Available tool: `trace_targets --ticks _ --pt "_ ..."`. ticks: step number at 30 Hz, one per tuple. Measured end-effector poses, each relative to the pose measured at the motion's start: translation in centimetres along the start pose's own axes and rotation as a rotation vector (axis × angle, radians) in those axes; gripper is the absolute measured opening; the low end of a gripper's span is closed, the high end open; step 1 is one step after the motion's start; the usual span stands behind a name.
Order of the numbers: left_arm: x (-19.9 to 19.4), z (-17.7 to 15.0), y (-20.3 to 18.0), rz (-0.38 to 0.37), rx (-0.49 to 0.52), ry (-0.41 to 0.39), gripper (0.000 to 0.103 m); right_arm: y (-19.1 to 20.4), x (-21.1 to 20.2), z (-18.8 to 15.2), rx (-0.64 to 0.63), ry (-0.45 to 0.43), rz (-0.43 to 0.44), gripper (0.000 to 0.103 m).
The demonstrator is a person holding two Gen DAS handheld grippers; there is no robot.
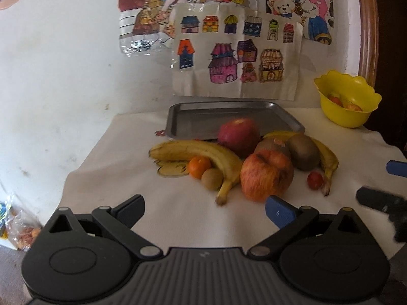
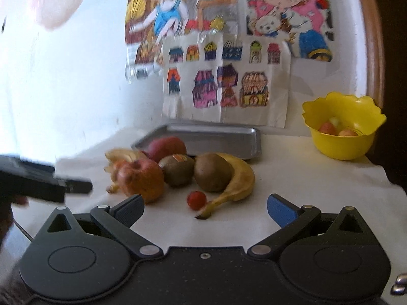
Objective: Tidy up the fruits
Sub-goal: 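Grasp the large striped red apple with the left tool while the right tool grasps the cherry tomato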
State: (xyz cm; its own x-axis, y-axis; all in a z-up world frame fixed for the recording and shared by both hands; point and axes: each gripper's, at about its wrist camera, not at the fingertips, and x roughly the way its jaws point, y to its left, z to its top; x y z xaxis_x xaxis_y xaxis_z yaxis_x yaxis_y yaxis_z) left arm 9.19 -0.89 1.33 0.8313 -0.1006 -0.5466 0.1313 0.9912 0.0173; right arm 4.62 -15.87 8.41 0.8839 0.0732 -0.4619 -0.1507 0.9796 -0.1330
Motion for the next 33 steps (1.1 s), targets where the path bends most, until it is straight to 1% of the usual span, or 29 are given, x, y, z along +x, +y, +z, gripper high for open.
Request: trace_targets --ticks 3,5,8,11,12,13,14,16,17,19,21,25,26,28,33 --pt "1.2 1.1 0.1 -0.047 -0.010 0.021 0.103 -0.5 1.5 0.5 -0.071 0.040 0.012 0.102" --pt "2.0 1.8 0.0 -0.085 -0.019 0.030 0.103 -0.9 2.5 0.8 -0.112 0.063 0.051 0.102" --pt "3.3 2.6 -0.6 -0.109 -0.022 0.045 0.103 -0.8 4.1 1.4 -0.195 0.097 0.099 0.102" --pt "4.6 2.9 -1.3 -0.134 -0.021 0.069 0.103 -0.5 5.7 1.7 -0.256 0.123 0.147 0.095" --pt "5.0 3.0 -1.6 -0.143 -0.018 0.076 0.103 -0.5 6.2 1.8 -0.272 0.131 0.170 0.090" --pt "5.3 3.0 -1.8 -0.149 -0.016 0.082 0.103 -0.4 6.6 1.8 -0.282 0.138 0.190 0.087" --pt "5.6 3.1 -2.0 -0.156 -0.017 0.087 0.103 -0.3 7.0 1.9 -0.290 0.148 0.206 0.085" --pt "5.9 3.1 -2.3 -0.177 -0.021 0.089 0.103 -0.1 7.6 1.9 -0.305 0.165 0.245 0.077" --pt "6.1 3.1 -2.4 -0.192 -0.019 0.091 0.102 0.0 7.8 1.9 -0.312 0.168 0.260 0.075" --pt "6.4 3.2 -2.7 -0.218 -0.009 0.096 0.099 0.2 8.4 1.9 -0.323 0.177 0.275 0.070" --pt "6.8 3.2 -3.0 -0.229 0.005 0.103 0.093 0.4 8.9 2.0 -0.329 0.190 0.288 0.064" --pt "7.4 3.2 -3.2 -0.250 0.007 0.130 0.086 0.5 9.8 2.1 -0.334 0.221 0.291 0.051" --pt "7.6 3.1 -3.2 -0.255 0.005 0.138 0.084 0.5 10.0 2.1 -0.336 0.231 0.286 0.050" --pt "7.7 3.1 -3.3 -0.254 0.011 0.140 0.084 0.4 10.2 2.0 -0.334 0.238 0.283 0.047" --pt "7.8 3.1 -3.5 -0.253 0.027 0.148 0.084 0.3 10.5 2.2 -0.330 0.248 0.280 0.046"
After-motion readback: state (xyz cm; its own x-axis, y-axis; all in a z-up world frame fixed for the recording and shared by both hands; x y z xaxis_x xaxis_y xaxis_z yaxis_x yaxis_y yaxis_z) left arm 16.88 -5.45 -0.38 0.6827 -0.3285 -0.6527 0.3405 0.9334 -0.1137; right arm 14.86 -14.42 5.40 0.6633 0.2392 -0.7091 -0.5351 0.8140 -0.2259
